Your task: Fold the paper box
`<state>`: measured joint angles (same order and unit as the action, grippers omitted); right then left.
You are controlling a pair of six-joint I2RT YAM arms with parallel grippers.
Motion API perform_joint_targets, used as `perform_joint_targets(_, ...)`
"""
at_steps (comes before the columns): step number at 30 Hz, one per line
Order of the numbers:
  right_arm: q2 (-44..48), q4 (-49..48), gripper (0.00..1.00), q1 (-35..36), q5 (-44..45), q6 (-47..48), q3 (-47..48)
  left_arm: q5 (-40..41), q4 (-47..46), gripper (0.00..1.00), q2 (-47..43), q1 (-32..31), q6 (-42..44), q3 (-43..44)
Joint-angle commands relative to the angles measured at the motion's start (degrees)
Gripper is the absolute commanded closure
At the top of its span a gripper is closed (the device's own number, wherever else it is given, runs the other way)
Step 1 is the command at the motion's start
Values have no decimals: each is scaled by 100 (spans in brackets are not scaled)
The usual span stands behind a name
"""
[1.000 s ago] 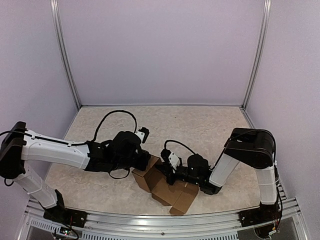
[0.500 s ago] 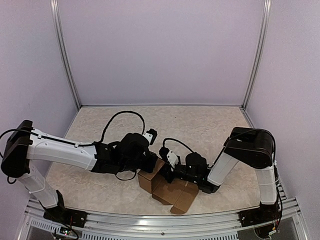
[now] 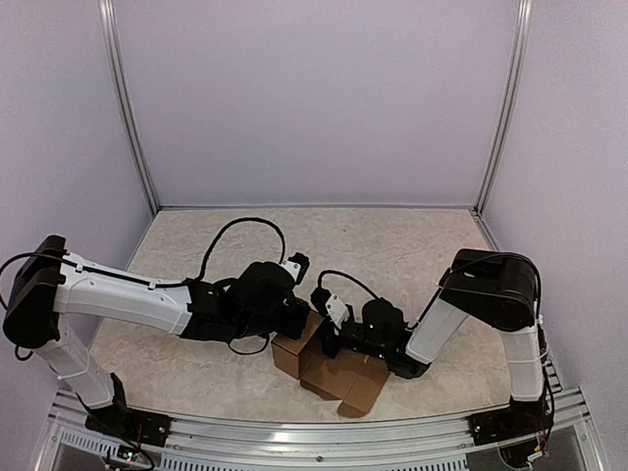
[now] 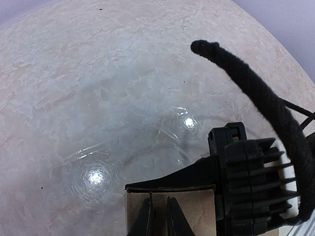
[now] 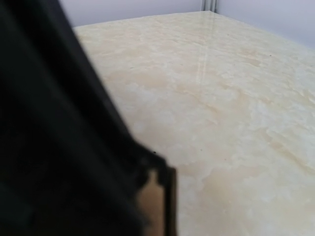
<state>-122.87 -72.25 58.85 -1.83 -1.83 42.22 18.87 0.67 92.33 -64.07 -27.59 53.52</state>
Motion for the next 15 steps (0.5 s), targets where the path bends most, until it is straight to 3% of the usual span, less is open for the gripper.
perform_joint_targets(1, -62, 121, 100, 71, 270, 117, 50, 37, 263, 91, 115, -30, -49, 88)
perform_joint_targets(3, -57, 135, 100, 65, 270, 100, 50, 37, 267, 91, 130, -32, -61, 101)
perform_joint_targets(9, -1, 181, 78, 65, 322, 120, -50, 52, 283, 91, 186, -20, -75, 107)
perform_joint_targets(15, 58, 191, 73, 74, 375, 107, -214, 81, 328, 91, 206, -7, -80, 124)
